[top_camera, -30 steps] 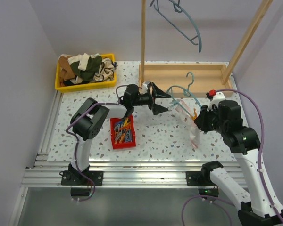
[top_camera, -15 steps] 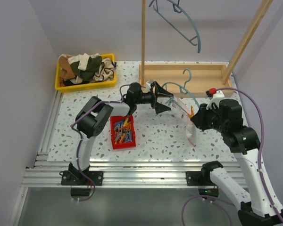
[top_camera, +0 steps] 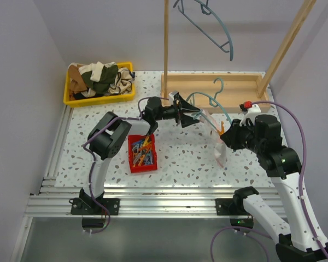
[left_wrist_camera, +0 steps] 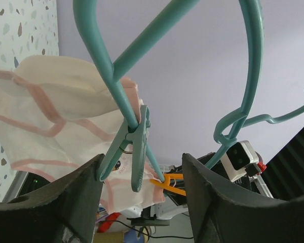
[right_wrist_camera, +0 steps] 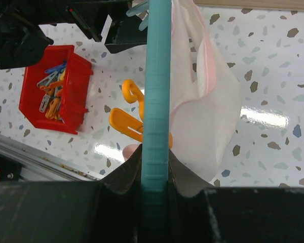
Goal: Remove the underwear clipped to the hanger
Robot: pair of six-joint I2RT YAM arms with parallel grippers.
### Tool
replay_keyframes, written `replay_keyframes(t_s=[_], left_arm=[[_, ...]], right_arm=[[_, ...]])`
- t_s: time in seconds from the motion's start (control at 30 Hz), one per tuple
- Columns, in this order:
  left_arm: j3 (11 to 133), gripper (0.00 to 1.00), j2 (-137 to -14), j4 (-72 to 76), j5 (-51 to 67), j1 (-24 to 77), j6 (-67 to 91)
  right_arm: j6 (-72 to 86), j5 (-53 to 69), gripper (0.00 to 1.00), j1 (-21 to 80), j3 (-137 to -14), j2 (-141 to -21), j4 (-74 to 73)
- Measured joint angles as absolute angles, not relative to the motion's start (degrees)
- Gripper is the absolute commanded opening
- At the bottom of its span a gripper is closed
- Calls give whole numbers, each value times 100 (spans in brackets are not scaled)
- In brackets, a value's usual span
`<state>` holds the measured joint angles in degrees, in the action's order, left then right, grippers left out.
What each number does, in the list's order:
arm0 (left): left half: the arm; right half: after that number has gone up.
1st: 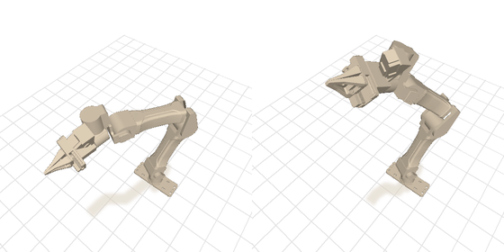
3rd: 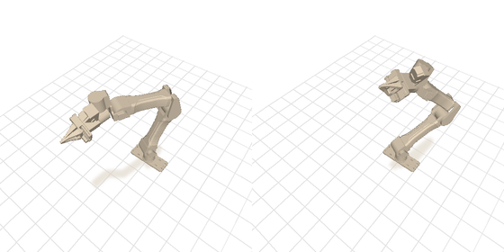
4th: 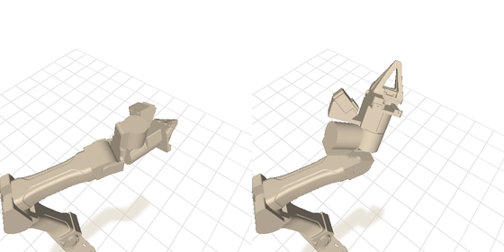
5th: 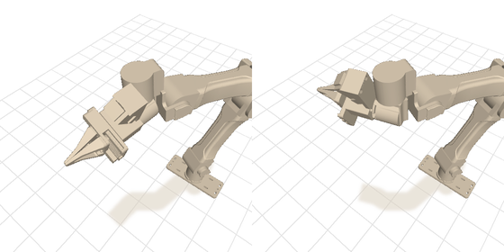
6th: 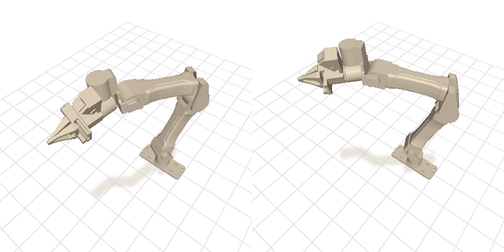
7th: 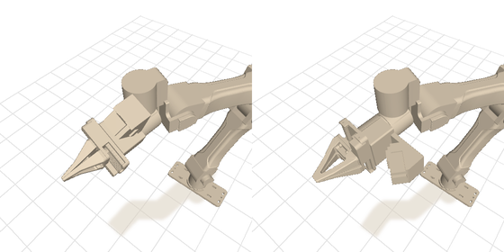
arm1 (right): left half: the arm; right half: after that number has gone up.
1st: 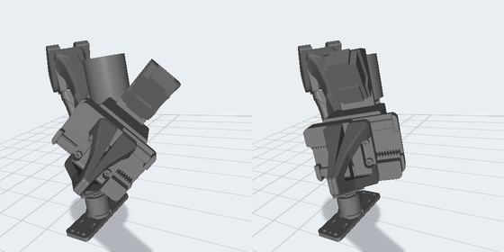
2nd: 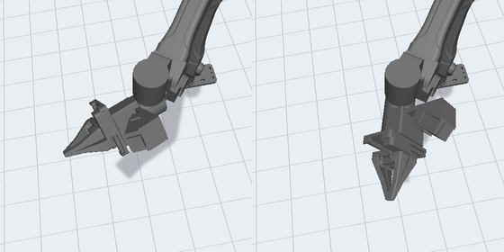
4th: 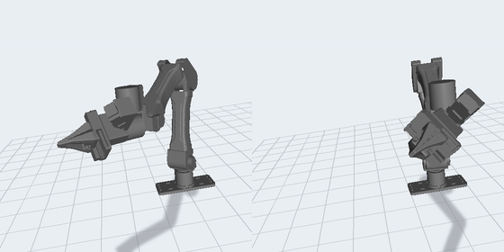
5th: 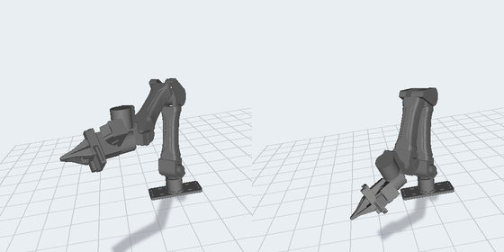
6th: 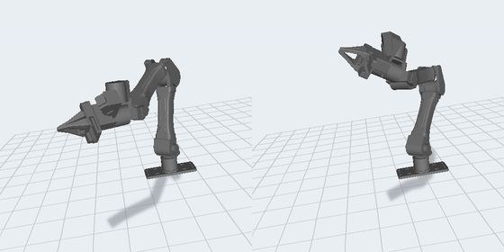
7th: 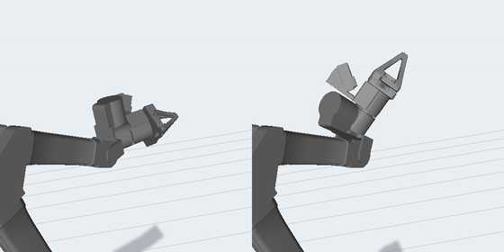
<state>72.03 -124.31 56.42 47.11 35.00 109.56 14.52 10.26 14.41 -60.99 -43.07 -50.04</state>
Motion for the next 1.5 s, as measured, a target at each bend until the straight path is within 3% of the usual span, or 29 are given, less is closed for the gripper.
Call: replay_keyframes(t_s=[0.37,0.47,0.57,0.6,0.63,0.97,1.17,1.33,1.5], left_arm=[[7085,43,-12473,5968,4713,3489,11161],[7085,31,-12481,6012,4713,3487,11194],[7085,14,-12481,6049,4713,3479,11192],[7083,3,-12481,6060,4716,3476,11192],[7083,0,-12481,6071,4716,3476,11201],[6928,0,-12457,6082,4797,3441,10995],[6195,0,-11771,5389,5035,3238,10097],[5428,0,-10239,3632,4895,2425,8477],[5522,0,-8989,1900,4449,1004,6858]], right_arm=[[1461,1028,0,1441,-6093,-4311,-4956],[1461,1028,0,1441,-6093,-4311,-4954],[1459,1028,0,1441,-6093,-4311,-4939],[1459,1028,0,1441,-6093,-4311,-4930],[1457,1028,0,1441,-6093,-4311,-4930],[1476,779,0,1446,-6082,-4316,-4978],[1557,336,0,1452,-6073,-4357,-5000],[1590,222,0,1452,-6071,-4390,-5019],[1599,228,0,1452,-6071,-4431,-5019]])
